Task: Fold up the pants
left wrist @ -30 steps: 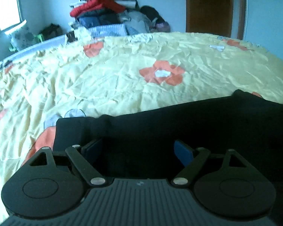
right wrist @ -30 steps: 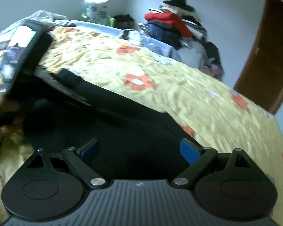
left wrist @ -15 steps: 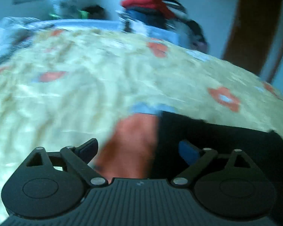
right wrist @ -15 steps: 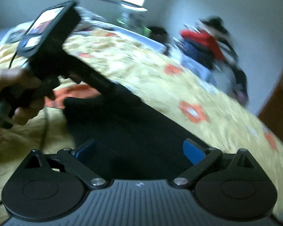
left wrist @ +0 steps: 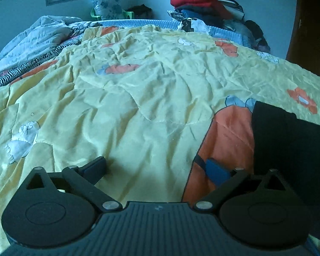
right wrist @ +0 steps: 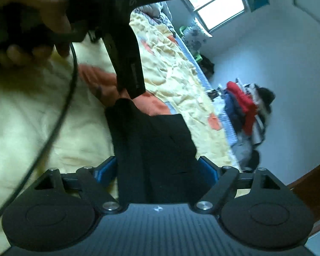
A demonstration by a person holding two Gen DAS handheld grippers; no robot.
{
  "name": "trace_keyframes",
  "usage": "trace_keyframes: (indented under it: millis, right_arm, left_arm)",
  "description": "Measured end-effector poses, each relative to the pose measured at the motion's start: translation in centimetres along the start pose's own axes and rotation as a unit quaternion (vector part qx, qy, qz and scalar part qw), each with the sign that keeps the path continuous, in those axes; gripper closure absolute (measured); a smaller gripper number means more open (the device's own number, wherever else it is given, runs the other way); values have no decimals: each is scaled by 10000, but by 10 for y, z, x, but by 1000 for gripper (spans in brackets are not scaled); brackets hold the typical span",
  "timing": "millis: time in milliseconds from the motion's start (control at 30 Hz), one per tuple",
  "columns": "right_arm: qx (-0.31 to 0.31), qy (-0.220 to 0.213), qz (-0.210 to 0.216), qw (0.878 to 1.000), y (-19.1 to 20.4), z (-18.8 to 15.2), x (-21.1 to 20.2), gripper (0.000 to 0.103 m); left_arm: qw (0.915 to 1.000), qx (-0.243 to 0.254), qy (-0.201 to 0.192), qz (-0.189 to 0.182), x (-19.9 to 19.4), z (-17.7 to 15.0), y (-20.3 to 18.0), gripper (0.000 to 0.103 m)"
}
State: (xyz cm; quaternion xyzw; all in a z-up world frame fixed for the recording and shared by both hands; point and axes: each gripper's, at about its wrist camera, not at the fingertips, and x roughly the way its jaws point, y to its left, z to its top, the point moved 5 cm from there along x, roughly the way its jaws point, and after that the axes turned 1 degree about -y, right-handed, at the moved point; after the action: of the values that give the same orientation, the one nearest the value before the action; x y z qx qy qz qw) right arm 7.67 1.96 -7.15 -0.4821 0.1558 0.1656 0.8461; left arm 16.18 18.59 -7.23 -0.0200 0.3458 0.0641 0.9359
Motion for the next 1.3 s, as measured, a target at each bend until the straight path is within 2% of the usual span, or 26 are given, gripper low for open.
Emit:
trace_keyframes:
  millis: [100, 233, 267, 300, 367, 433, 500, 567, 633, 767, 800, 833, 867, 900, 967, 1033, 1067, 1133, 1167, 1200, 1233, 1300]
  right_arm:
    - [-99, 16, 51, 9999, 3, 3, 6, 33]
    - [-368, -120, 175, 9991, 16, 11, 14, 62]
    - [-400, -120, 213, 9989, 17, 12, 17, 68]
    - [-451, -161, 213, 9986, 18, 12, 19, 69]
    - [-443, -248, 224, 9985, 20, 12, 22, 74]
    - [-43, -317, 415, 9986, 13, 10, 22, 78]
    - [762, -397, 739, 9936, -5, 6, 20, 82]
    - [1610, -404, 1133, 9796, -27, 2, 21, 83]
    - [2299, -440, 1406, 9620, -46, -4, 24, 83]
    - [3058, -503, 1685, 9357, -66, -12, 25, 83]
    - [3218, -519, 1730, 9294, -70, -14, 25, 83]
    - [3349, -532, 1771, 9239, -74, -16, 25, 83]
    - [3460, -541, 1816, 9189, -76, -18, 23, 83]
    - [3556, -542, 1879, 9139, -78, -20, 23, 83]
    - [3635, -505, 2075, 9068, -80, -22, 17, 82]
    - [3667, -653, 2332, 8983, -84, -25, 3, 81]
    - [3774, -829, 2489, 8881, -91, -28, -5, 81]
    - [4245, -1138, 2745, 8553, -112, -38, -16, 81]
    - [4447, -1133, 2635, 8485, -122, -44, -15, 81]
    - [4556, -992, 2413, 8511, -128, -49, -11, 81]
    - [4493, -694, 2133, 8647, -129, -54, -2, 81]
    - [4182, -113, 1764, 8910, -120, -59, 19, 81]
  left_arm:
    - [10000, 15, -37, 6, 0, -1, -2, 0]
    - [9998, -126, 32, -172, 0, 2, 2, 1]
    - [9991, -236, 77, -332, -2, 2, 3, 2]
    - [9975, -389, 117, -580, -6, 4, 4, 2]
    - [9890, -801, 193, -1232, -13, 7, 8, 1]
    - [9726, -1313, 385, -1877, -16, 8, 12, 1]
    - [9420, -1914, 766, -2650, -12, 8, 9, 1]
    - [9117, -2341, 1037, -3213, -6, 5, 3, 1]
    - [8885, -2616, 1259, -3554, -1, 5, -6, 1]
    - [8336, -3031, 1742, -4277, 14, 5, -37, 1]
    - [8325, -3047, 1764, -4277, 16, 7, -43, 1]
    - [8374, -3056, 1732, -4188, 17, 10, -47, 2]
    - [8396, -3087, 1717, -4126, 20, 12, -51, 5]
    - [8384, -3123, 1728, -4119, 23, 13, -55, 9]
    - [8267, -3261, 1965, -4144, 36, 12, -61, 48]
    - [8255, -3290, 2200, -4024, 45, 4, -62, 67]
    - [8277, -3299, 2222, -3959, 48, 1, -62, 73]
    - [8249, -3339, 2151, -4022, 48, -2, -60, 74]
    - [8268, -3343, 2120, -3996, 47, -2, -61, 74]
    - [8321, -3299, 2074, -3946, 46, -1, -62, 74]
    - [8415, -3204, 1987, -3869, 43, 0, -62, 73]
    - [8766, -2773, 1651, -3570, 30, 6, -68, 73]
